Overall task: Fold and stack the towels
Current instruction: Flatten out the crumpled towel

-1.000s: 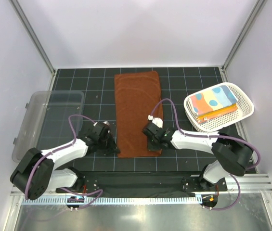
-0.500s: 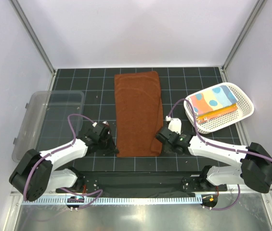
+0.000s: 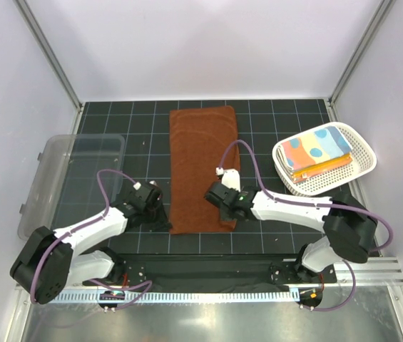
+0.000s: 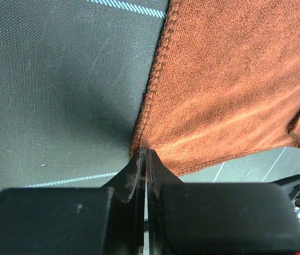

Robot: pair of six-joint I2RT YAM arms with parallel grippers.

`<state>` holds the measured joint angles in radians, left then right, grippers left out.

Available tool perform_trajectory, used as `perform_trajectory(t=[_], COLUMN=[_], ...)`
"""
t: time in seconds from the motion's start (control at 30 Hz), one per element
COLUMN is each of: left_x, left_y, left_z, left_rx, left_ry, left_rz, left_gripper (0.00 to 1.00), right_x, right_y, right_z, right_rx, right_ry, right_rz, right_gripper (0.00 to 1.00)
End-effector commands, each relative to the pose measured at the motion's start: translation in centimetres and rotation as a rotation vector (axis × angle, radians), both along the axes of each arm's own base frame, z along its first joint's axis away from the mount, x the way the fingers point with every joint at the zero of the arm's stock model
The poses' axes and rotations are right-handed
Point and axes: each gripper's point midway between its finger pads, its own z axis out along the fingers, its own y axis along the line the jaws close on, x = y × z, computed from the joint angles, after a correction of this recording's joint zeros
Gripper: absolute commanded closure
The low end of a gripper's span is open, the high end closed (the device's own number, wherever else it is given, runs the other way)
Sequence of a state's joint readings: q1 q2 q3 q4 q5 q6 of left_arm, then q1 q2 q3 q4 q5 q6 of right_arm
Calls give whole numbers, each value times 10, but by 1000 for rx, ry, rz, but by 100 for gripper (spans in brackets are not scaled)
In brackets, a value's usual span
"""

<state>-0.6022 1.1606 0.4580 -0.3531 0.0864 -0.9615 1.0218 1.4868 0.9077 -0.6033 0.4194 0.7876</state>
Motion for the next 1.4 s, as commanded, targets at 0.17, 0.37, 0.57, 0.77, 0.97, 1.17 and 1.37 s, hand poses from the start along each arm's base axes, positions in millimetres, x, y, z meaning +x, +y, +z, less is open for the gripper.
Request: perform_trajectory(t=[0.17, 0.37, 0.57, 0.77, 0.97, 1.17, 1.37], left_x=[0, 0, -1, -2, -5, -9, -6], left_y=[6, 6, 7, 10, 20, 23, 14], left_z=[4, 7, 10, 9, -4, -14, -1], left_rx=[25, 21, 13, 31, 87, 114, 57], left_ry=[-17, -20, -33, -30, -5, 22, -6], left_rz=[3, 1, 6, 8, 19, 10, -4], left_gripper=[97, 97, 97, 97, 100, 100, 94], right_x=[-8, -10, -9, -9, -15, -18, -20], right_y=[38, 41, 39, 31, 17, 12, 17], right_z=[-8, -21, -27, -28, -20, -12, -9], right_rx=[22, -15, -40, -63, -51, -16, 36], right_ry=[-9, 1, -4, -7, -15, -27, -29], right_rz=[57, 60, 51, 33, 11, 2, 2], right_gripper=[69, 70, 73, 87, 98, 99, 99])
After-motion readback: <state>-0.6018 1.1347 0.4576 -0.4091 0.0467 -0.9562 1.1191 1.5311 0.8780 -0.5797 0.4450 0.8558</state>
